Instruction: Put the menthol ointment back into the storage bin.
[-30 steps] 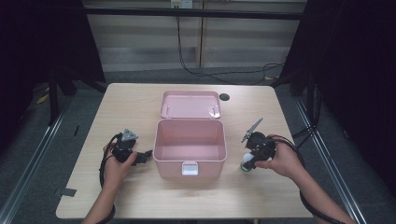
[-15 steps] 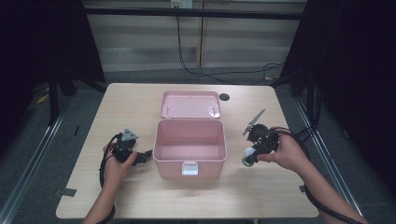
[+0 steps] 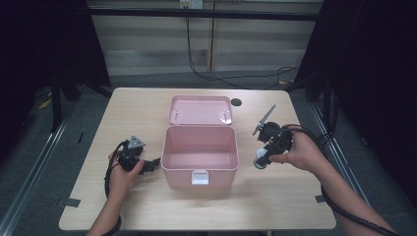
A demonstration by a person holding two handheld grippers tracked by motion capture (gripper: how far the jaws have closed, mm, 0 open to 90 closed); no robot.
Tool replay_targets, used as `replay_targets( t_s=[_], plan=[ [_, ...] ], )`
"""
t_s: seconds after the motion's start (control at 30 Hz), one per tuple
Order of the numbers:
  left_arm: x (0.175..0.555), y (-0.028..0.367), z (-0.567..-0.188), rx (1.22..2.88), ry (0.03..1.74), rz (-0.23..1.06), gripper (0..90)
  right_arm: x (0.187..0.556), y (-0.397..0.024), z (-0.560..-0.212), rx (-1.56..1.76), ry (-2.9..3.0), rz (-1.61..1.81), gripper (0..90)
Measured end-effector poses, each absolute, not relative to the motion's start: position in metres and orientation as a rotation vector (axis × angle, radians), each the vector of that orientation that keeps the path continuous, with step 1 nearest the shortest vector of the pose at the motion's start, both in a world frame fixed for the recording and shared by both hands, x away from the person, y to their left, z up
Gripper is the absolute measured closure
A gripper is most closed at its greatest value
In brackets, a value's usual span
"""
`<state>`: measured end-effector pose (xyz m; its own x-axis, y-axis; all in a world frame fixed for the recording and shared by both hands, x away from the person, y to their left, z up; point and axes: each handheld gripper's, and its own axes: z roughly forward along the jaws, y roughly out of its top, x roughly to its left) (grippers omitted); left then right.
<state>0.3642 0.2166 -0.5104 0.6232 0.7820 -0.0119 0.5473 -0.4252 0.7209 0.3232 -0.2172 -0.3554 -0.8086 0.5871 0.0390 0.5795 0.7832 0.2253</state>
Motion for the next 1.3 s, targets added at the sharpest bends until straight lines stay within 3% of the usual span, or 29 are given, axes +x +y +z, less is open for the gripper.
replay_targets(
  t_s=[1.3],
  plan=[
    [0.364, 0.217, -0.51, 2.141, 1.036, 0.422, 12.6, 0.356, -0.186, -0.294, 0.938, 2.935, 0.312, 50.8]
  ],
)
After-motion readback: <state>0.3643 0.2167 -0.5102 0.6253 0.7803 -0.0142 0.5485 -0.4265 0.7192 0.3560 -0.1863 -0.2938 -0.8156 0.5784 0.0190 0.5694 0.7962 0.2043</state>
